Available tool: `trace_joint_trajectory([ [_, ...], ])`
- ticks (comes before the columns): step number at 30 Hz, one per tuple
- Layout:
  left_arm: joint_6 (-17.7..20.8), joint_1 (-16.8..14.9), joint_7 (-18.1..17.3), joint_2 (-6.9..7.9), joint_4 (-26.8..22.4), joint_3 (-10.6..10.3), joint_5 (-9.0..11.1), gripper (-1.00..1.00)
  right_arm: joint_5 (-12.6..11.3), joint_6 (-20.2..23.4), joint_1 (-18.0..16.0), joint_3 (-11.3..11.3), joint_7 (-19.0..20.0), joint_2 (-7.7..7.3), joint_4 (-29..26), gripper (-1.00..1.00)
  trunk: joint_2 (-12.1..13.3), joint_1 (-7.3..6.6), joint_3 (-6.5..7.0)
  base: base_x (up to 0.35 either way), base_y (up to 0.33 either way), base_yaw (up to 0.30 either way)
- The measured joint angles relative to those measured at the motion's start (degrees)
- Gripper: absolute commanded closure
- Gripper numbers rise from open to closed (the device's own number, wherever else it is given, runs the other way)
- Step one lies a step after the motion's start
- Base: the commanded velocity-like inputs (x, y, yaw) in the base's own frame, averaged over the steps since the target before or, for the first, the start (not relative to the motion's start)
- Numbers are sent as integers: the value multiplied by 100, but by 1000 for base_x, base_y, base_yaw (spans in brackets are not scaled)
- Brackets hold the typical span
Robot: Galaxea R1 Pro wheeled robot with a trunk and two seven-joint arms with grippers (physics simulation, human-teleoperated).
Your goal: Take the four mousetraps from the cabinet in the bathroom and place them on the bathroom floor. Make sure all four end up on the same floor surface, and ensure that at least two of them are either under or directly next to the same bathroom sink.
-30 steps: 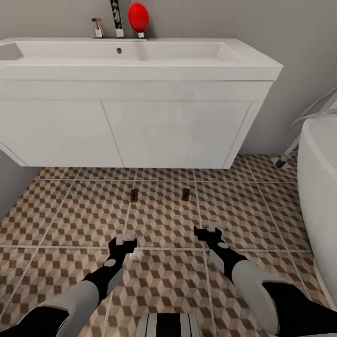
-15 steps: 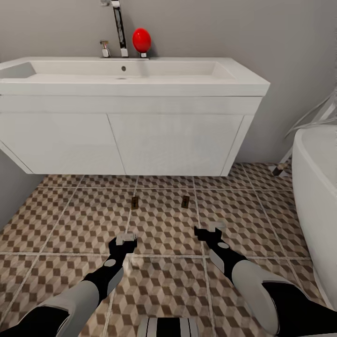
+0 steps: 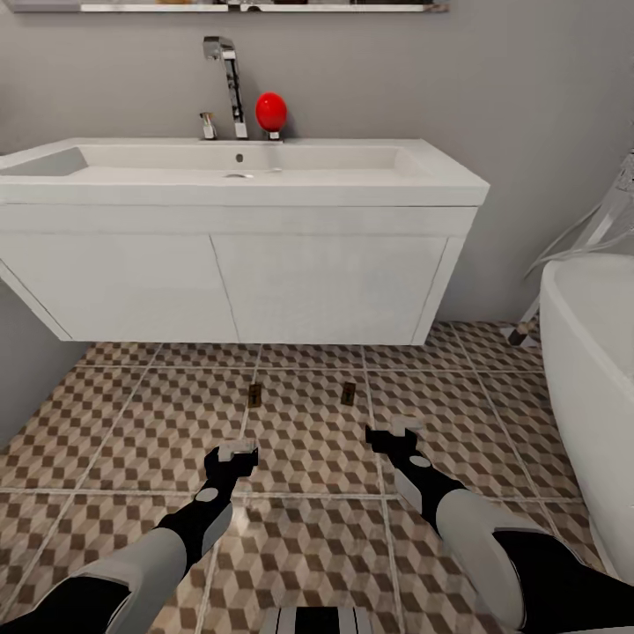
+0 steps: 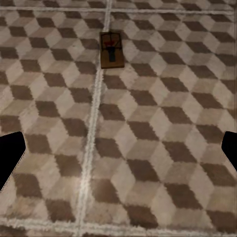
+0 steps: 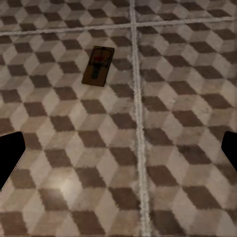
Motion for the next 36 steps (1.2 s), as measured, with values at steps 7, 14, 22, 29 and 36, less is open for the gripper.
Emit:
trace_joint_trajectory([
  [7,0,-3,0,1,0,0,7,-100,-1,-9,-2,0,0,8,-11,-100,9,-18,155,0,0,0],
  [14,0,-1,0,4,0,0,16,-100,-1,-11,-4,0,0,21,-15,-100,19,-36,310,0,0,0],
  [22,0,-3,0,-1,0,0,18,-100,-1,-15,-4,-1,-33,45,-22,-100,30,-57,488,0,0,0],
  [29,0,-3,0,0,0,1,18,-100,3,-15,-5,-7,-82,61,-43,-100,39,-75,643,0,0,0],
  [36,-5,-1,0,4,0,0,19,-100,6,-15,-5,-7,-156,68,-62,-100,48,-93,798,0,0,0],
])
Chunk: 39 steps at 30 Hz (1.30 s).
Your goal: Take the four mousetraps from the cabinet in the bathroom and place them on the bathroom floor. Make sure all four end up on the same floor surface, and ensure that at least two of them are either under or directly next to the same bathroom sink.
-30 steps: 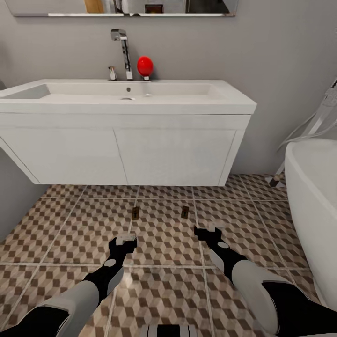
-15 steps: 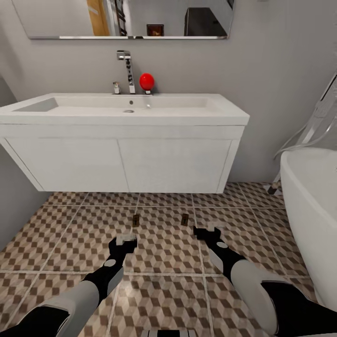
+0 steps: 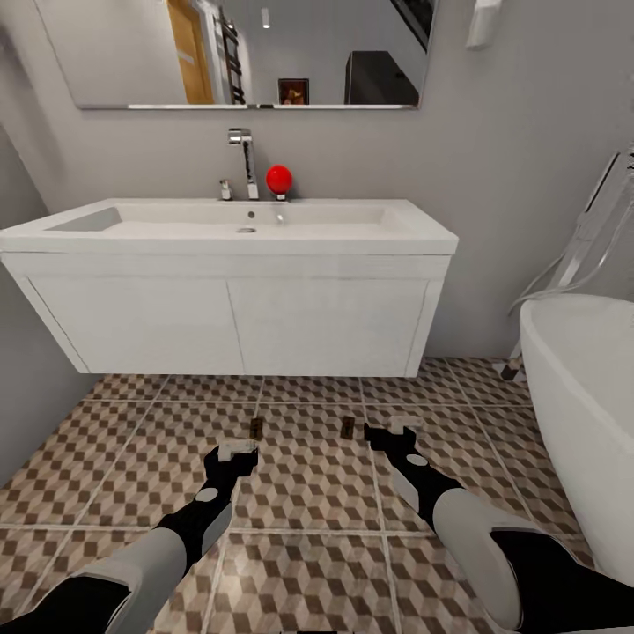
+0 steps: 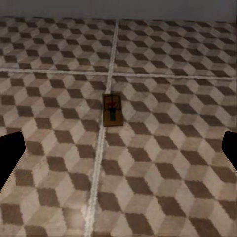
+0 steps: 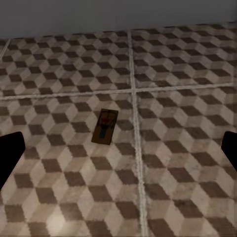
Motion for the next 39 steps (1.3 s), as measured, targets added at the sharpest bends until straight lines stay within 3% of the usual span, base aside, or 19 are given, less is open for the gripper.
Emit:
trace_joint_trajectory([
  [39,-12,-1,0,1,0,7,9,-100,1,0,2,-1,-126,2,-16,-100,52,-100,865,0,0,0],
])
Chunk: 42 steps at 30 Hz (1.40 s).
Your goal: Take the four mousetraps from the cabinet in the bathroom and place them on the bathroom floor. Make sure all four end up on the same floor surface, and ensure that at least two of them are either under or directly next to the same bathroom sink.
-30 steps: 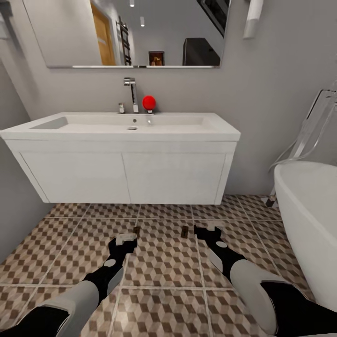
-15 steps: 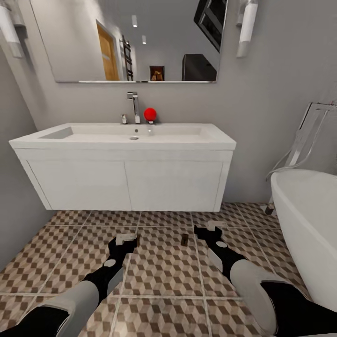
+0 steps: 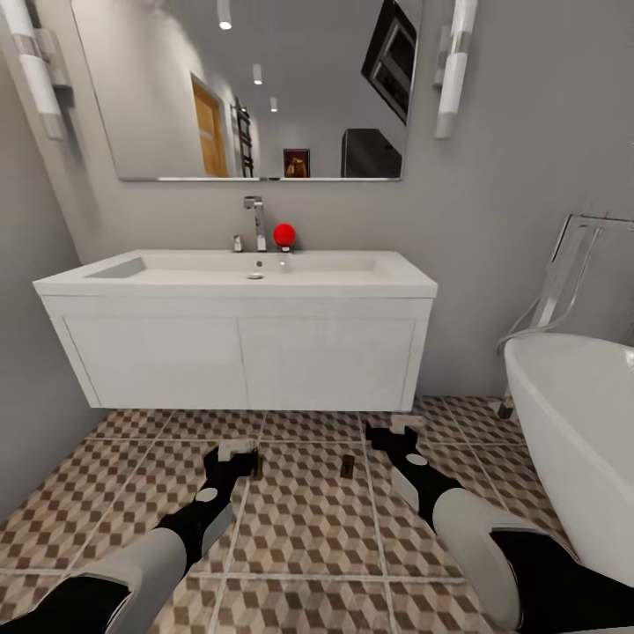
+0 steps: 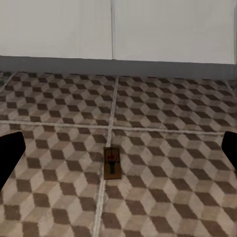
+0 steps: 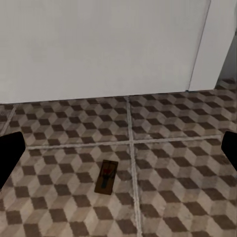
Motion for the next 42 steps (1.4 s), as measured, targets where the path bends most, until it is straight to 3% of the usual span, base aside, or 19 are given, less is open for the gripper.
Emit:
trace_joint_trajectory([
  [12,0,0,6,0,-2,2,0,-100,0,-46,0,0,-1,5,0,-100,16,-31,266,0,0,0],
  [42,-9,-1,8,-2,-9,10,0,-100,0,-79,0,0,-1,0,0,-100,1219,-689,805,0,0,0],
])
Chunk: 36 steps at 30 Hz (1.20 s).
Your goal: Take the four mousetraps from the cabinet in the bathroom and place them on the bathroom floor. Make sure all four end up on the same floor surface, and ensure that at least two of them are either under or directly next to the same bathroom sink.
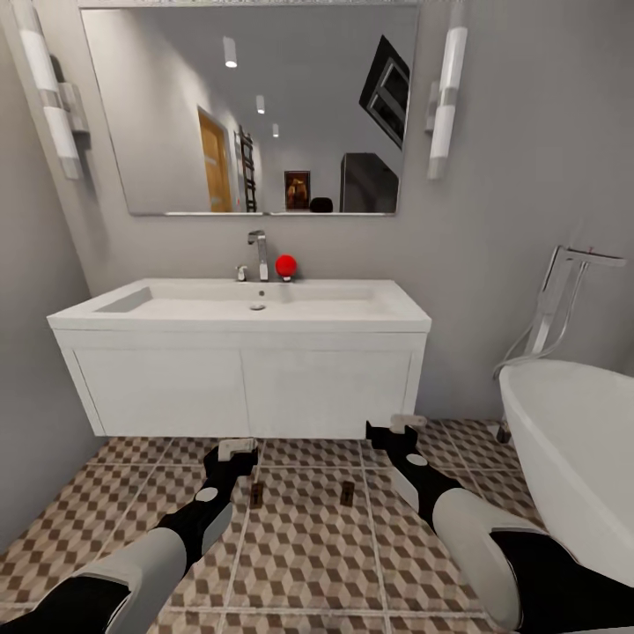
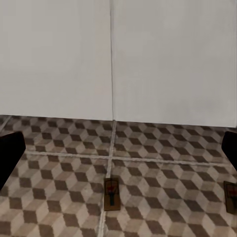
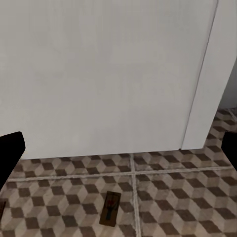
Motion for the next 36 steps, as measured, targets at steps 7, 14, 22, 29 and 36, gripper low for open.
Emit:
trace_joint_trajectory([
  [7,-3,0,-5,2,0,4,0,-100,0,0,0,0,-3,0,0,-100,281,-154,126,0,0,0],
  [14,-7,0,-3,2,0,7,0,-100,0,0,0,0,-7,0,0,-100,562,-308,251,0,0,0],
  [22,-8,0,-7,2,0,9,0,-100,0,7,1,0,-39,0,0,-100,882,-483,395,0,0,0],
  [29,-9,1,-2,2,0,9,0,-100,0,8,-1,0,-75,0,0,-100,1163,-637,521,0,0,0],
  [36,-9,1,-1,2,-5,9,0,-100,0,9,-1,4,-84,2,0,-100,1444,-791,646,0,0,0],
])
